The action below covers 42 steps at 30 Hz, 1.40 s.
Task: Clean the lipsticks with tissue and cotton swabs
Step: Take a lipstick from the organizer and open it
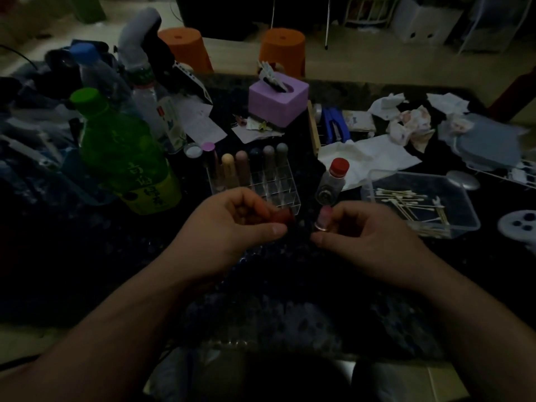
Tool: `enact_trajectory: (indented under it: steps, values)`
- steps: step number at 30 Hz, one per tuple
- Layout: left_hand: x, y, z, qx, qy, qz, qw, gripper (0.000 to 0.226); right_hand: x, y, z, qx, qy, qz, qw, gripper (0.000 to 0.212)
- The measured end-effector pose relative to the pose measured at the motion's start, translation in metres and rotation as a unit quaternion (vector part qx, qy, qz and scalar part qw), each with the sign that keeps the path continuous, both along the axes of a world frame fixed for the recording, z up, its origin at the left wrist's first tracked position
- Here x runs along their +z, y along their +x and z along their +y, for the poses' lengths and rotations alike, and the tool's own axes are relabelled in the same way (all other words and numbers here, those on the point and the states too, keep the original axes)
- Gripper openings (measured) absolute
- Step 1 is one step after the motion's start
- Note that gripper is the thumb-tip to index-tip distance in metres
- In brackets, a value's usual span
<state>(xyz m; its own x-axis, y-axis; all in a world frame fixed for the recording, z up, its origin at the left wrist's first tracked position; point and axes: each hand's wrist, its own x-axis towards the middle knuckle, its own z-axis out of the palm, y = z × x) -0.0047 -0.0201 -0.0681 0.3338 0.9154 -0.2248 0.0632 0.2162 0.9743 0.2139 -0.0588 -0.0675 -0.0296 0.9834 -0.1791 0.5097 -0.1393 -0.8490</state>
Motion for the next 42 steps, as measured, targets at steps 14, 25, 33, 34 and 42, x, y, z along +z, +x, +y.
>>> enact_trajectory:
  steps: [14, 25, 33, 34, 42]
  values:
    - [-0.024, 0.014, -0.001, -0.067, 0.108, 0.235, 0.964, 0.026, -0.004, -0.001, -0.007, 0.000, 0.021, 0.011, 1.000, 0.010]
    - [-0.057, 0.031, 0.002, -0.047, 0.094, 0.305, 0.947, 0.020, -0.012, 0.007, 0.000, -0.044, -0.045, -0.036, 0.997, 0.009]
    - [-0.051, 0.025, 0.013, -0.134, 0.087, 0.406, 0.900, 0.012, -0.013, 0.012, -0.003, -0.045, -0.053, -0.057, 0.996, 0.012]
    - [-0.051, 0.024, 0.014, -0.141, 0.094, 0.426, 0.889, 0.010, -0.013, 0.012, -0.003, -0.044, -0.052, -0.060, 0.996, 0.013]
    - [-0.056, 0.028, 0.015, -0.173, 0.119, 0.478, 0.853, 0.026, -0.016, 0.009, -0.002, -0.032, -0.037, -0.069, 0.996, 0.016]
